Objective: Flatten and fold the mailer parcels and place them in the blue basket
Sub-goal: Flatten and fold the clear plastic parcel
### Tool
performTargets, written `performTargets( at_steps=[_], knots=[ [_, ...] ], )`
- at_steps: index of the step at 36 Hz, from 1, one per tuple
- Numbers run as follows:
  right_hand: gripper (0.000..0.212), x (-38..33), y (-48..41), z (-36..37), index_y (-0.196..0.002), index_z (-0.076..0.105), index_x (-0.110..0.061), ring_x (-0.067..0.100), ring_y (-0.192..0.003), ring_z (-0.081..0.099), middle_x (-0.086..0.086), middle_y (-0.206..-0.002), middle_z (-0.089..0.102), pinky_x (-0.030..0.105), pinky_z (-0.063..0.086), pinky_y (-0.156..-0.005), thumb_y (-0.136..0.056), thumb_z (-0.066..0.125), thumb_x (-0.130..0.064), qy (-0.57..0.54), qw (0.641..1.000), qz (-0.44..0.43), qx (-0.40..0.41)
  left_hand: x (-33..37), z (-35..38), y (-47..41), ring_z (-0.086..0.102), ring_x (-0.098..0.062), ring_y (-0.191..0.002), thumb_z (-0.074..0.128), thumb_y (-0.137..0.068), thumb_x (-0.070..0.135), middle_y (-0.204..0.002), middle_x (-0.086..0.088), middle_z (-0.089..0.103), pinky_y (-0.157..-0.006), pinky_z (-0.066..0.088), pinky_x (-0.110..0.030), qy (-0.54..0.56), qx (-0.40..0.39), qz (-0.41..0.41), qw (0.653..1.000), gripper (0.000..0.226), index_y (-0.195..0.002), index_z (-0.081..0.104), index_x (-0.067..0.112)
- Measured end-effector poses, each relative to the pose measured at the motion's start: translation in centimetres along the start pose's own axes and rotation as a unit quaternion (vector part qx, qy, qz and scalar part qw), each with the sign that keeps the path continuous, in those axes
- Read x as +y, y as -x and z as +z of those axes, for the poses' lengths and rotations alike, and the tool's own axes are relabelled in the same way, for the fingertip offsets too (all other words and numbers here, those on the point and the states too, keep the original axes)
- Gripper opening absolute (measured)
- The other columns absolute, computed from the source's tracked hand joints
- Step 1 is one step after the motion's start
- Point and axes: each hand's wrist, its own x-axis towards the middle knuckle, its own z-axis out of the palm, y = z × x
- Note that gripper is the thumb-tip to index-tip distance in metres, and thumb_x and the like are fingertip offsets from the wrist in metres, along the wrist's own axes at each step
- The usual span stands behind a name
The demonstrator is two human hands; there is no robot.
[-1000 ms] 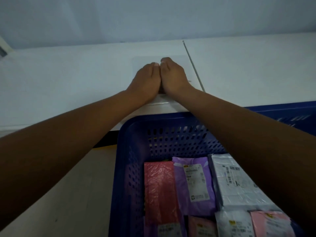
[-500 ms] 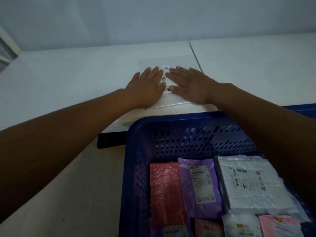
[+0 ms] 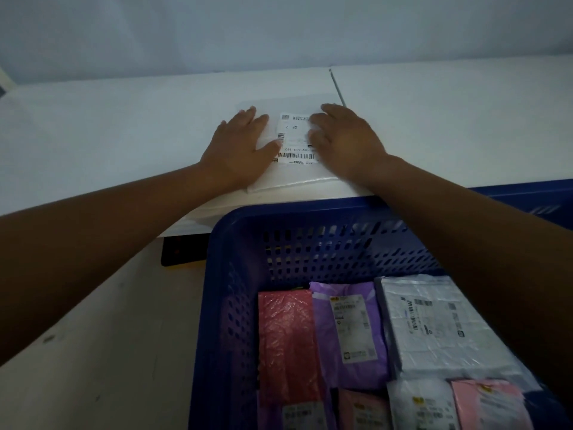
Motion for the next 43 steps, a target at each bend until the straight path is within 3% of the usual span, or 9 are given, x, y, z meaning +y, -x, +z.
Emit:
performTargets(
  at_steps=[4,8,15,19,22,26,31,37,43],
  knots=[
    [0.043,0.2,-0.7,-0.7,-0.129,0.06,-0.011,0.031,-0.127,0.05,0.013,-0.137,0.055,0.041,0.041,-0.106,-0.101,0.039,-0.037,-0.141,0.988,0.032,-0.044,-0.1,0.1,0.0,0.014,-0.019,-0.152,0.036,-0.101,0.055,-0.164,-0.008,0.021,-0.124,0.009,-0.044,0.001,0.004,0.005,1.0,0.065,-0.154,0.031,0.017],
    [0.028,0.2,-0.4,-1.8,-0.118,0.068,-0.016,0.017,-0.119,0.056,-0.006,-0.121,0.065,0.038,0.037,-0.111,-0.101,0.051,-0.032,-0.375,0.92,0.105,-0.035,-0.2,0.2,0.0,0.017,-0.02,-0.151,0.037,-0.101,0.055,-0.163,-0.009,0.024,-0.123,0.01,-0.043,0.007,0.011,0.004,1.0,0.064,-0.152,0.034,0.018],
    [0.039,0.0,-0.7,-1.1,-0.13,0.063,-0.025,0.013,-0.128,0.051,-0.005,-0.137,0.059,0.027,0.036,-0.107,-0.096,0.054,-0.043,-0.271,0.955,0.101,-0.069,0.1,-0.2,-0.1,0.007,-0.016,-0.153,0.029,-0.102,0.057,-0.166,-0.005,0.012,-0.124,0.003,-0.044,-0.009,-0.034,-0.01,0.999,0.065,-0.157,0.024,0.022],
    [0.02,1.0,-0.2,-1.9,-0.093,0.078,-0.018,0.024,-0.109,0.066,0.003,-0.106,0.073,0.043,0.047,-0.106,-0.077,0.07,-0.027,-0.541,0.825,0.16,0.027,0.4,-0.3,-0.2,0.004,-0.015,-0.153,0.03,-0.103,0.054,-0.166,-0.003,0.008,-0.124,0.0,-0.041,0.008,-0.042,-0.021,0.999,0.062,-0.157,0.022,0.024],
    [0.03,2.1,0.2,-2.8,-0.106,0.07,0.003,0.028,-0.103,0.069,0.019,-0.104,0.071,0.029,0.053,-0.092,-0.085,0.06,-0.016,-0.631,0.744,0.204,0.083,0.2,-0.2,-0.4,0.005,-0.017,-0.153,0.032,-0.103,0.052,-0.166,-0.006,0.009,-0.124,0.002,-0.039,0.012,-0.03,-0.032,0.999,0.062,-0.157,0.024,0.022],
    [0.029,3.4,0.3,-3.0,-0.111,0.067,0.002,0.029,-0.107,0.069,0.021,-0.112,0.071,0.035,0.048,-0.105,-0.093,0.052,-0.016,-0.673,0.696,0.232,0.091,-0.1,-0.1,0.0,0.013,-0.026,-0.152,0.041,-0.101,0.049,-0.166,-0.008,0.004,-0.123,0.014,-0.04,0.084,0.024,-0.062,0.994,0.064,-0.155,0.027,0.018],
    [0.033,3.1,-0.2,-2.0,-0.113,0.07,0.001,0.017,-0.102,0.069,0.011,-0.111,0.072,0.023,0.049,-0.096,-0.089,0.057,-0.018,-0.601,0.77,0.196,0.087,-1.0,0.2,-0.1,0.04,-0.031,-0.134,0.053,-0.098,0.033,-0.147,-0.016,0.034,-0.112,0.035,-0.039,0.123,0.126,-0.05,0.983,0.039,-0.128,0.05,0.008],
    [0.045,1.2,-0.6,0.1,-0.132,0.062,-0.026,0.014,-0.14,0.037,-0.001,-0.149,0.049,0.021,0.024,-0.113,-0.089,0.058,-0.036,-0.175,0.983,0.036,-0.041,-0.5,-0.6,0.2,0.054,-0.028,-0.103,0.026,-0.085,0.043,-0.105,-0.01,0.062,-0.093,0.043,-0.045,0.101,0.116,-0.032,0.988,0.05,-0.093,0.064,0.011],
    [0.049,1.3,0.3,0.4,-0.137,0.055,-0.019,0.029,-0.148,0.023,0.011,-0.156,0.036,0.043,0.024,-0.116,-0.091,0.055,-0.036,-0.005,0.993,0.033,0.116,-0.2,-0.3,0.5,0.047,-0.031,-0.104,0.022,-0.092,0.033,-0.108,-0.012,0.058,-0.089,0.028,-0.04,-0.011,0.153,-0.025,0.988,0.055,-0.103,0.071,0.012]
  ],
)
